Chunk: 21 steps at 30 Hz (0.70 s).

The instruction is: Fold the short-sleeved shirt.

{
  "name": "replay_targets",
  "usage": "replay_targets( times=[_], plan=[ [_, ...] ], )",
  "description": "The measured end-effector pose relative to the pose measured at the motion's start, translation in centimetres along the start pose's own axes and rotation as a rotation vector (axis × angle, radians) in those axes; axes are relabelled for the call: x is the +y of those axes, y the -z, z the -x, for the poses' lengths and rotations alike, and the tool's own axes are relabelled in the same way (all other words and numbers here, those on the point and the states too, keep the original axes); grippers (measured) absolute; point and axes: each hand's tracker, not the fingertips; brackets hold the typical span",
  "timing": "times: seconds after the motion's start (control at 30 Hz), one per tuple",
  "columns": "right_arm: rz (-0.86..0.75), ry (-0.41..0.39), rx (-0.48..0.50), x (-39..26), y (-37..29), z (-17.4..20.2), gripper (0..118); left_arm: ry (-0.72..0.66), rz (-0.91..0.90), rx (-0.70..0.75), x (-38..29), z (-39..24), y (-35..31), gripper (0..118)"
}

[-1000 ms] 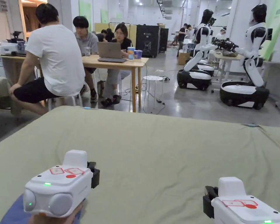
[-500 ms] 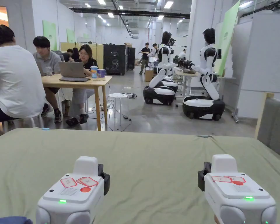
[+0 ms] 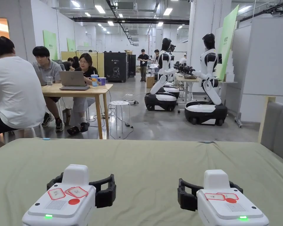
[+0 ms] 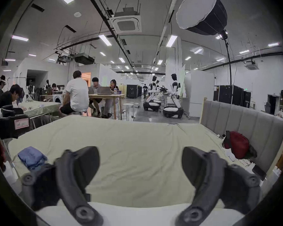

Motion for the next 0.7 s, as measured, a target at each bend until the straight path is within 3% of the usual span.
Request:
replay_targets(
  times=[0.03,0.23,0.4,0.57,0.7],
  plan=[
    [-0.003,0.003,-0.001,-0.1,0.0,0.0,118,0.005,-0.005,0.003,0.0,0.0,0.0,117],
    [0.016,0.007,0.043,0.0,0.3,0.1,118,0.01,-0.019,0.012,0.1,0.3,-0.1,118],
    [0.028,-0.022,-0.015,0.1,0.7,0.7,118,0.012,-0.024,0.018,0.2,0.2,0.1,118],
    [0.006,0.111,0.021,0.2,0.6,-0.2,118,0.011,-0.014,0.018,0.1,0.2,0.3,118],
    [0.014,0.114,-0.06,0.7,0.7,-0.1,118,0.01,-0.007,0.014,-0.1,0.2,0.4,118]
  ],
)
